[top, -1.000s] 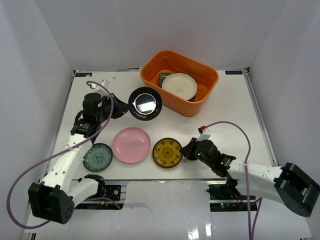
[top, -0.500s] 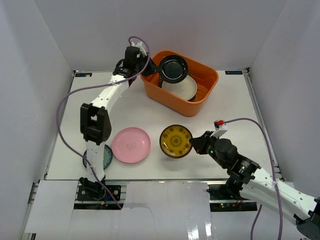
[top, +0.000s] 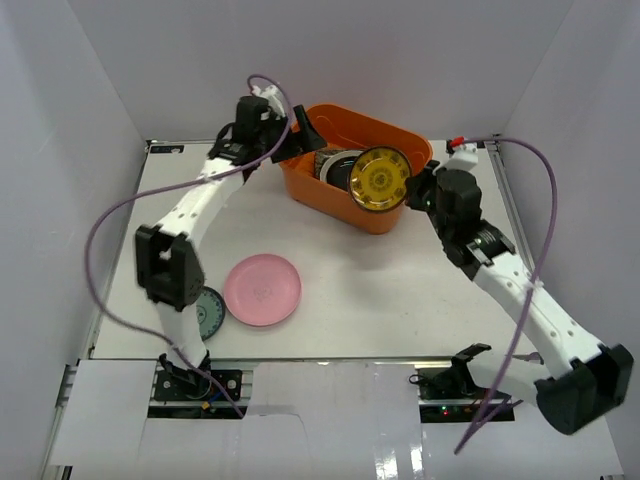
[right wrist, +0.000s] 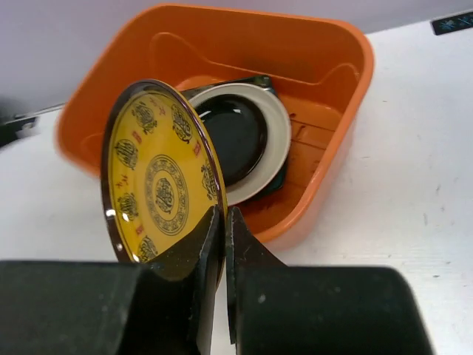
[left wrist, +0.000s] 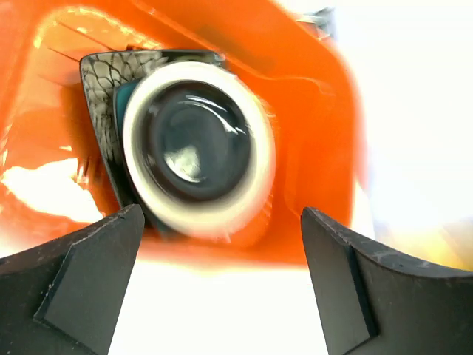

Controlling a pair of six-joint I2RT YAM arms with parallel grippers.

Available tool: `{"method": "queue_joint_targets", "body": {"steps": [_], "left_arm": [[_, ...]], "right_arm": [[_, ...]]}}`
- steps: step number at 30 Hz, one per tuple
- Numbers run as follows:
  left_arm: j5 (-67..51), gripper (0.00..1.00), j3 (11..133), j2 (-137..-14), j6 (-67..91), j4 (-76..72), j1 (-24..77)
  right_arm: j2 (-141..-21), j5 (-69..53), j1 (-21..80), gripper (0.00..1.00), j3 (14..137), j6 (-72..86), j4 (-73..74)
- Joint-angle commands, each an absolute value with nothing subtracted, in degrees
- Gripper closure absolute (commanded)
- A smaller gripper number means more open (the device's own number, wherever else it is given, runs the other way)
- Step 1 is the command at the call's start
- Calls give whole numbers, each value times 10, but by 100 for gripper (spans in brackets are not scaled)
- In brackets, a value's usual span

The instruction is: Place the plates into the plastic bin on the countertop

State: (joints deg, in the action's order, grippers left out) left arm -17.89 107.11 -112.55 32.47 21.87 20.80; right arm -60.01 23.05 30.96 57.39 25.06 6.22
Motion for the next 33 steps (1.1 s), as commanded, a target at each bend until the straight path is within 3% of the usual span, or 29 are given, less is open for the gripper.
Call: {"method": "queue_joint_targets", "body": {"steps": [1,6,11,15,18,25,29,33], "left_arm": [[-136,2,930,-813,297,145,206],[-115,2,668,-582,299,165,206],[-113,2,545,-437,246,308,207],[-32,2,494,-307,264,408,208],[17,2,513,-292,291,446,208],[125,5,489,-331,376,453,209],[205,11,478,-369,443,480,209],[239,12,453,-400,467,483,208]], "right_arm": [[-726,145,250,92,654,221,18],[-906,123,229,92,806,221,7],[-1055,103,220,91,923,232,67],[-1028,77,221,25,910,236,41],[-967,48,242,12,869,231,34],[-775,112,436,18,586,222,-52],[-799,86,510,18,462,314,-119],[-884,64,556,13,474,339,-135]]}}
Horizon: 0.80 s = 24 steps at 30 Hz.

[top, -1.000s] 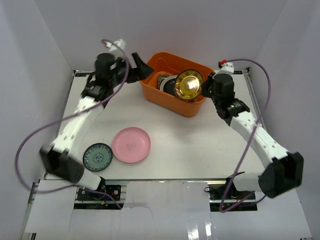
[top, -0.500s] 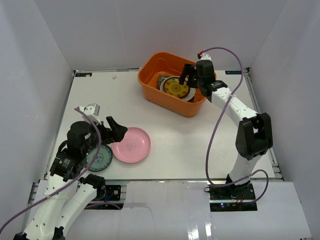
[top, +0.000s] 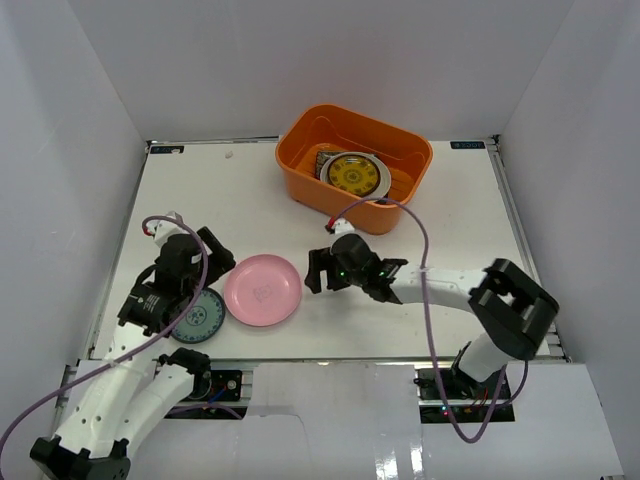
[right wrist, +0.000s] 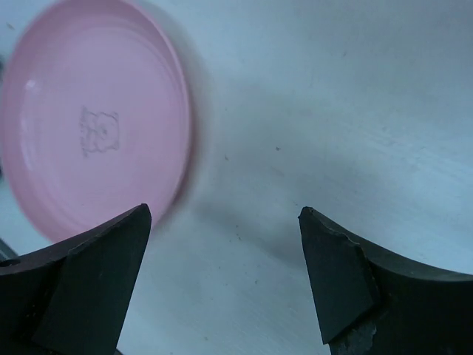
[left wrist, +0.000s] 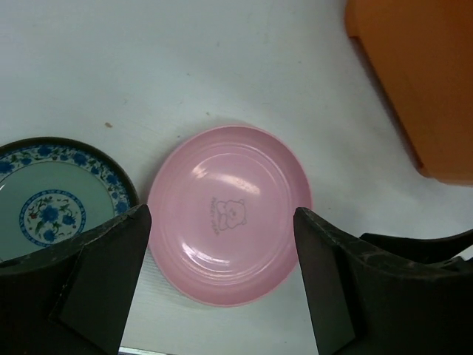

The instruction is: Place the plates into the plastic bin on the countertop

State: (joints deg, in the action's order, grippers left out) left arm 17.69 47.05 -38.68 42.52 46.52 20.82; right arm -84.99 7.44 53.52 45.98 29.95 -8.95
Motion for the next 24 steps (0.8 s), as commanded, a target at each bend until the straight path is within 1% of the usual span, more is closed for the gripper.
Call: {"method": "queue_joint_targets", "body": {"steps": [1,4,7,9,10,11,12,13,15,18,19,20,21,22,24], "left_arm": [[243,12,448,-408,468,479,209],[268,12,427,-439,485,480,208],[306,15,406,-463,504,476,208],[321,16,398,-477,511,475,207],[323,16,397,-482,512,478,207],[323,16,405,-486,514,482,207],[310,16,410,-486,508,483,207],[294,16,415,-477,491,463,207],[245,14,426,-453,413,428,207],[137,9,447,-374,327,362,207],[69,7,450,-351,271,326,207],[39,2,451,-308,251,310,207],[13,2,449,-289,237,295,207],[-40,2,446,-273,216,273,207],[-75,2,439,-251,202,264,207]], "right_arm": [[-922,53,562,12,482,344,-136],[-982,35,578,12,499,368,-170],[-1026,35,578,14,506,395,-199],[-1051,48,578,25,513,402,-196],[-1056,57,578,34,517,406,-193],[-1061,75,577,67,523,407,-189],[-1063,81,577,81,524,407,-176],[-1051,86,574,92,524,404,-172],[-1019,100,564,92,510,396,-173],[-915,116,541,92,506,361,-165],[-860,127,534,92,511,350,-148],[-834,147,510,92,518,328,-135],[-798,149,491,92,538,317,-126],[-787,143,445,92,549,310,-109],[-782,109,391,92,591,305,-90]]}}
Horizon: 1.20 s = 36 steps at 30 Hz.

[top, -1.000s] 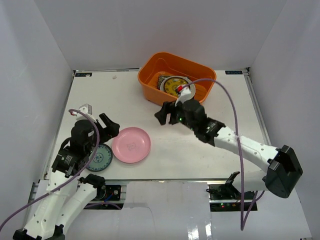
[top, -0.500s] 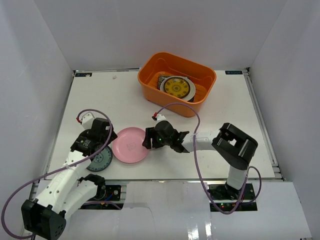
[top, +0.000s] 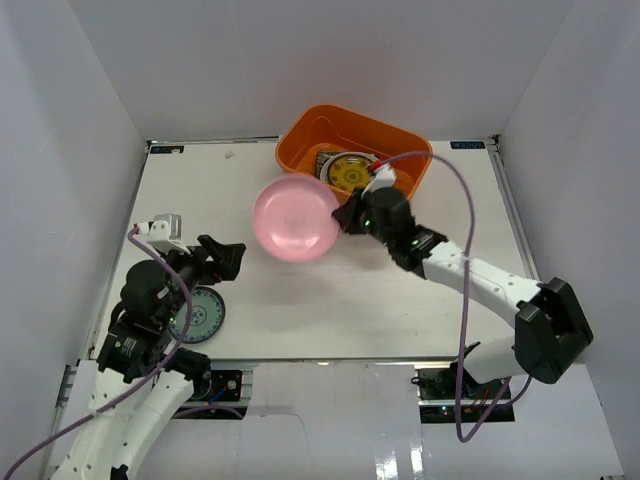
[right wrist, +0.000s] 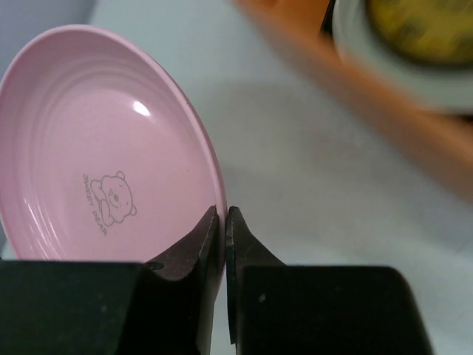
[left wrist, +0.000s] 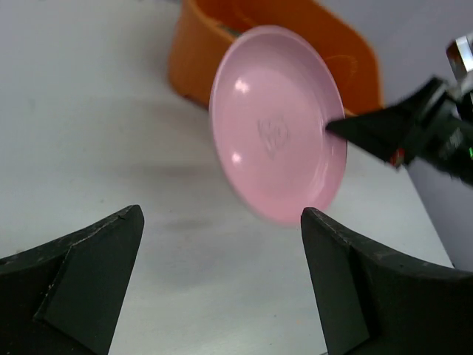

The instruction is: Place the plates into the plastic bin on the countertop

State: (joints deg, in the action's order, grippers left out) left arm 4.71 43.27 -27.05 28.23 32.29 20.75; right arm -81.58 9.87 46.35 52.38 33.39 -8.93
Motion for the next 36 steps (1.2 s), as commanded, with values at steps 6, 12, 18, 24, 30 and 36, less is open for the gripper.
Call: {"method": "queue_joint_targets", "body": {"steps": [6,12,18,24,30,36], "left_arm": [[-134,2,359,-229,192,237,208],[-151,2,360,-215,188,229,221],[-120,2,364,-193,189,233,244],[-20,2,375,-189,206,262,262],[107,2,423,-184,224,281,271],[110,2,500,-189,226,283,272]], "right_arm": [[-897,67,253,92,720,293,-27],[-1026,93,208,92,852,286,31],[-1004,60,221,15,870,265,30],[-925,120,421,19,720,221,-34],[-1024,71,591,22,670,317,-137],[-1175,10,684,19,771,381,-163]]}}
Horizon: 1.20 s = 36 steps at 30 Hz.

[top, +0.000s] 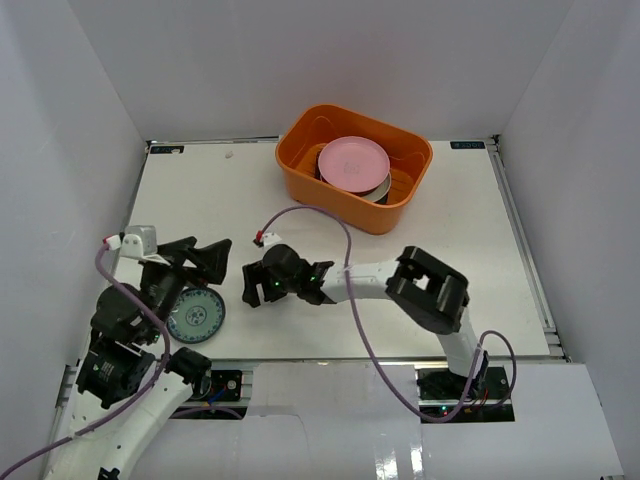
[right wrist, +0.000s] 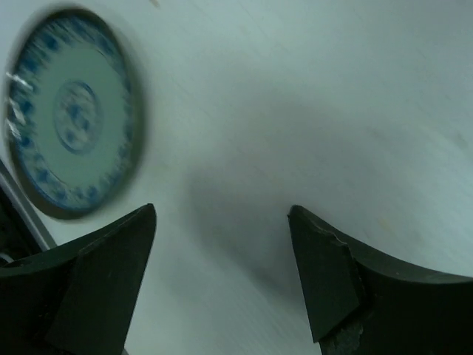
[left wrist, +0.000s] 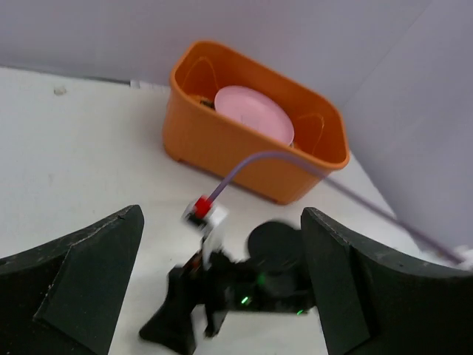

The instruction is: Place the plates into the plastic bin on the countertop

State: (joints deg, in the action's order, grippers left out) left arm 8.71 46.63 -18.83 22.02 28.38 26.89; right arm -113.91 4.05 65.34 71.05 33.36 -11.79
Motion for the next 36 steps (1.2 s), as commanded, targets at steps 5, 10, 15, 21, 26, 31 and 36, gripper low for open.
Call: {"method": "queue_joint_targets", "body": {"steps": [5,10,15,21,26,31,36], "left_arm": [[106,2,497,-183,233,288,272],[108,2,495,-176,236,287,272],[105,2,493,-176,235,286,272],[43,2,459,-179,265,265,274],[34,2,393,-188,270,255,275],[26,2,370,-208,258,248,275],[20,2,370,-223,257,238,275]], "right_arm": [[-1285,-36,709,24,830,460,-209],[-1331,-45,711,72,863,497,-212],[-1241,-8,674,92,805,458,-217],[-1009,41,519,92,694,365,-215],[-926,35,354,92,722,328,-132],[-949,17,233,92,789,323,-75],[-1016,-10,187,77,863,309,24]]}}
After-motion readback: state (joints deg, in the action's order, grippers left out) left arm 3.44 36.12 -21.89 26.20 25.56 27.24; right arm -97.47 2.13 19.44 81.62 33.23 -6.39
